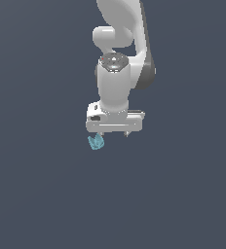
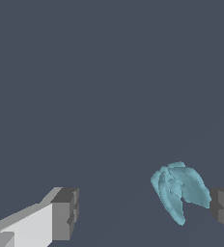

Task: Pick up the object and move it to a goal position.

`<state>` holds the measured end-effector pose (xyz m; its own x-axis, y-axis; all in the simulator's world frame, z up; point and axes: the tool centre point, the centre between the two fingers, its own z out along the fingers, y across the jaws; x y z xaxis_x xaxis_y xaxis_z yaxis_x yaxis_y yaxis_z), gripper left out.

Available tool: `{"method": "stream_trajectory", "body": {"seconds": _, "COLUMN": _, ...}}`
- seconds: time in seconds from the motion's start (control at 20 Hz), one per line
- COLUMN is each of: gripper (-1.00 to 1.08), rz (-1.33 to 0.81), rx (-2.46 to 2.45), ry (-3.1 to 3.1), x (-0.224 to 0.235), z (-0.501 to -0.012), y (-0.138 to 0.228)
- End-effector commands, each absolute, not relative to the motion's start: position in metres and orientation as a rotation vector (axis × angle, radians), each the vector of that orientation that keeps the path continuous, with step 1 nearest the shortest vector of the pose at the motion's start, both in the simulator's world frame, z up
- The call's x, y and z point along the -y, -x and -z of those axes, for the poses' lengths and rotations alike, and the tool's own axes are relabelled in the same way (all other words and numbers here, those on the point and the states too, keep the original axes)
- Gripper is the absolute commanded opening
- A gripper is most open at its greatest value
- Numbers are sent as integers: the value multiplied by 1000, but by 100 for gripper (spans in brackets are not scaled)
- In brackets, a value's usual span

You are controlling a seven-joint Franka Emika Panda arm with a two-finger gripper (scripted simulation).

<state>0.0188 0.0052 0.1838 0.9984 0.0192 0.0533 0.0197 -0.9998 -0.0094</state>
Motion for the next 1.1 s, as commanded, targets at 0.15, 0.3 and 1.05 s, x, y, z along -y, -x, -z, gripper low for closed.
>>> {"method": "stream_trajectory", "body": {"seconds": 0.15, "gripper": 100, "rz": 90, "rx": 39, "ry": 3134, "x": -2, "z": -187, "y": -20}}
{"method": "stream_trajectory", "body": {"seconds": 0.3, "gripper": 100, "rz": 107, "rx": 59, "ry": 3145, "x": 5, "z": -196, "y": -23}}
{"method": "stream_trajectory", "body": {"seconds": 1.05, "gripper": 100, "rz": 108, "rx": 140, "ry": 3153, "x": 18, "z": -192, "y": -22}}
